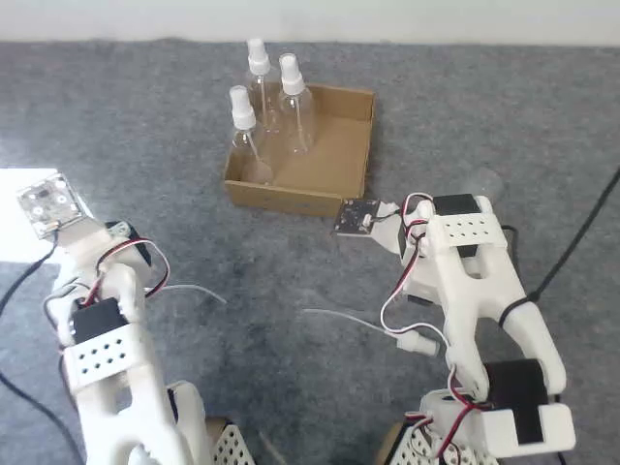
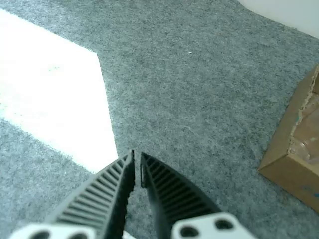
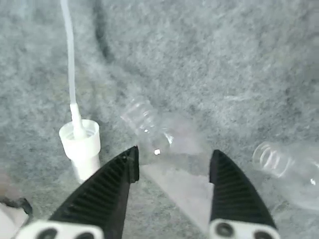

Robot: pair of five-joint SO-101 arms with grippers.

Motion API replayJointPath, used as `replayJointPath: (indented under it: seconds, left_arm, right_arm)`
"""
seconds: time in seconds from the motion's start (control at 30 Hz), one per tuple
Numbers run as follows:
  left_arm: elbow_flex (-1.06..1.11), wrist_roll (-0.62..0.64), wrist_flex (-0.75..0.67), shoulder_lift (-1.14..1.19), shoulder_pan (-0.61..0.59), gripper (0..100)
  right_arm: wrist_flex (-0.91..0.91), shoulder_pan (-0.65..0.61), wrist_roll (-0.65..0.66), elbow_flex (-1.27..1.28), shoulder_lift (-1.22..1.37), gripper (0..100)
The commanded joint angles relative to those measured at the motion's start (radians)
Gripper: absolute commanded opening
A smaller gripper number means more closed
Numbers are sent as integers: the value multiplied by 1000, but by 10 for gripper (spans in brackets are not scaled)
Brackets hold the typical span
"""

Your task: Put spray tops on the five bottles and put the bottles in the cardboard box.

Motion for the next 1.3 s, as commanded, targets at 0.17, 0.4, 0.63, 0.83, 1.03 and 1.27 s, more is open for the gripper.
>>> replayJointPath:
  seconds: [0.17,0.4,0.63,0.83,1.03,1.27]
  left_arm:
    - [-5,-8,-2,-20,-6,15]
    - [-5,-8,-2,-20,-6,15]
    - [-5,-9,-2,-20,-5,15]
    - [-5,-9,-2,-18,-5,15]
    - [-5,-9,-2,-18,-5,15]
    - [-5,-9,-2,-18,-5,15]
  right_arm:
    - [19,5,-241,-28,-68,117]
    - [74,5,-166,-29,-125,277]
    - [76,5,-52,-23,-148,370]
    - [76,5,-25,-23,-62,370]
    - [73,5,-23,-23,51,369]
    - [67,12,-20,-25,142,348]
